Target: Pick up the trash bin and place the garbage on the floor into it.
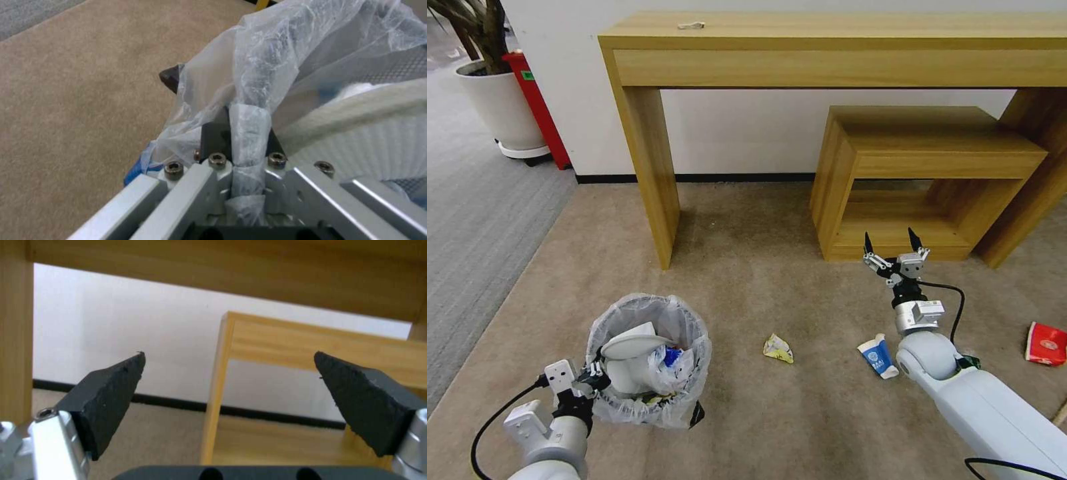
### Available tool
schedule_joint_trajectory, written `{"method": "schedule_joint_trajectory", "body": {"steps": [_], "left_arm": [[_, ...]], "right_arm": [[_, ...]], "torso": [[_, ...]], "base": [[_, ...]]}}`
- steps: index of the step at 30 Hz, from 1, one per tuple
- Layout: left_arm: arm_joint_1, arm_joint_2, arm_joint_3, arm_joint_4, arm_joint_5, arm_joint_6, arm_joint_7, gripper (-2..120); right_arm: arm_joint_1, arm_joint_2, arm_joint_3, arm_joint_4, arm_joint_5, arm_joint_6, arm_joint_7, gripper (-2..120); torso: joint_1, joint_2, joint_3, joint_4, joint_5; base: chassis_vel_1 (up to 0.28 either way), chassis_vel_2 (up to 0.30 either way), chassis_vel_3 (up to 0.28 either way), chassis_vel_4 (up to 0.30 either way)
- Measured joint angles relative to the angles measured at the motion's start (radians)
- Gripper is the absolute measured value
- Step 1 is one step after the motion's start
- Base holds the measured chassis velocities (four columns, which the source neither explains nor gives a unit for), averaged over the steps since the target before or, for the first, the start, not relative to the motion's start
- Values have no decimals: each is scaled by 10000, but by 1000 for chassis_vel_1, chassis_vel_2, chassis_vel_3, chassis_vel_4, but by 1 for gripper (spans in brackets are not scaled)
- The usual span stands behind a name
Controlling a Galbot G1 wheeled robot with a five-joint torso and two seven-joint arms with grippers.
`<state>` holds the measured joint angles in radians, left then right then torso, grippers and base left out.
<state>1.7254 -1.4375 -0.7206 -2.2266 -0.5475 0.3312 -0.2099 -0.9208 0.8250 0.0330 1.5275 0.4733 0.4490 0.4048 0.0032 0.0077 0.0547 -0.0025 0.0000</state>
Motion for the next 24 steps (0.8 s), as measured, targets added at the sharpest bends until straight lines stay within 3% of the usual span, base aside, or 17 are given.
{"method": "schedule_joint_trajectory", "body": {"steps": [7, 17, 23, 24], "left_arm": [[-5, 2, -12, 32, -6, -26, 4, 1], [-167, -55, -5, 225, -5, -60, 17, 1], [-380, -97, 109, 512, -5, -67, 21, 1], [-470, -118, 142, 609, -4, -67, 22, 1]], "right_arm": [[43, -226, -804, 303, 1221, -988, 360, 99], [214, -619, -2747, 618, 3257, -2911, 719, 100], [353, -1187, -3745, 754, 4524, -3707, -268, 100], [357, -1371, -3869, 832, 4871, -3956, -900, 100]], "torso": [[0, 0, 0, -1, -1], [0, 0, 0, 2, 3], [0, 0, 0, 0, 0], [0, -1, 0, 0, 0]], "base": [[-6, 6, 4, -7], [0, 0, 0, 0], [0, 0, 0, 0], [0, 0, 0, 0]]}}
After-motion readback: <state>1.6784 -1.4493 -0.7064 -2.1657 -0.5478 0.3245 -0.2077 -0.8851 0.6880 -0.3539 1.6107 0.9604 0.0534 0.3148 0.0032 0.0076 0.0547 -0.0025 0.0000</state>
